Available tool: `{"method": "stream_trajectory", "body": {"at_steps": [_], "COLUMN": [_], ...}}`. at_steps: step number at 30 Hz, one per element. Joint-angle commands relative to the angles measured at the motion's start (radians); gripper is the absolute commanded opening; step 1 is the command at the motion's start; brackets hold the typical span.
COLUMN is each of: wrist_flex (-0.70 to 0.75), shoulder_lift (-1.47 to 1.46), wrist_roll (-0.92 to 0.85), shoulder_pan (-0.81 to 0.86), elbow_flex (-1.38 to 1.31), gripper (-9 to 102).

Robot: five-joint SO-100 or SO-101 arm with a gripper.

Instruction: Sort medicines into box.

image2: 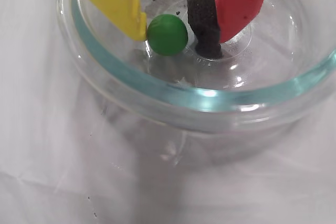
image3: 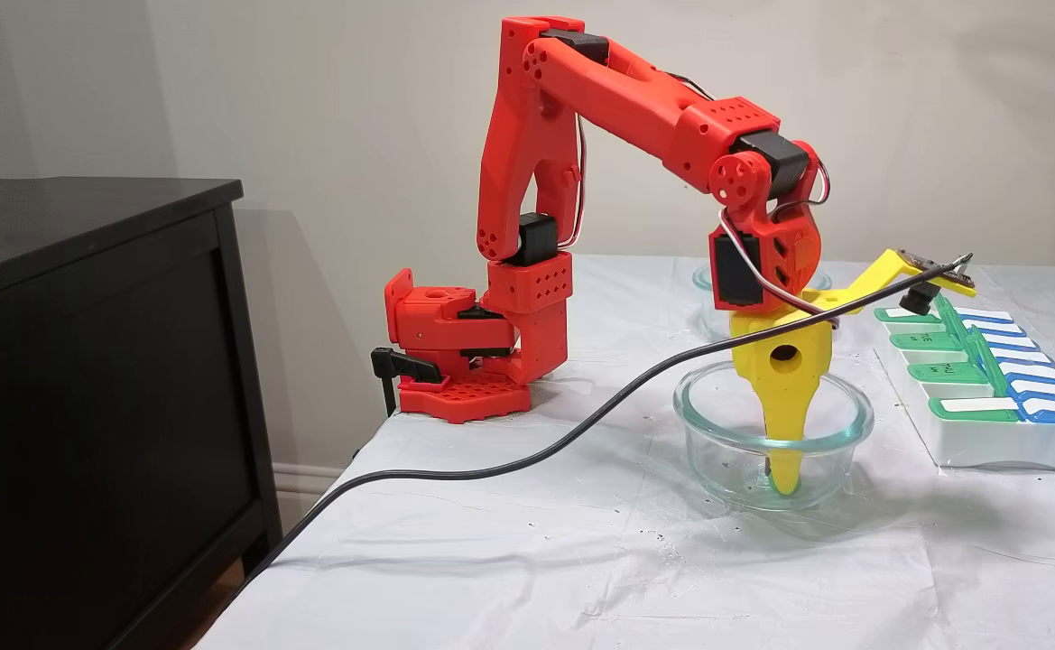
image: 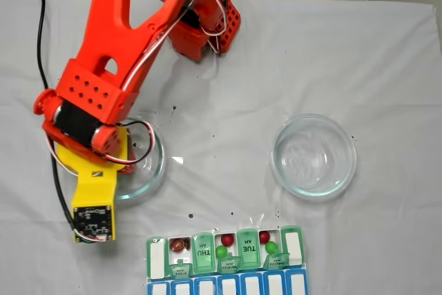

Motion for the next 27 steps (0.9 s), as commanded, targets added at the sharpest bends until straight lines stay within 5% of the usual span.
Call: {"method": "stream_trajectory", "body": {"at_steps": [1, 27], "wrist_flex": [-0.04, -0.064], "shoulder_lift": [0.051, 0.055], "wrist_roll": [0.005, 0.074], "shoulder_pan": [-0.003, -0.023], "elbow_flex": [-0.005, 0.035], "gripper": [16, 4]}}
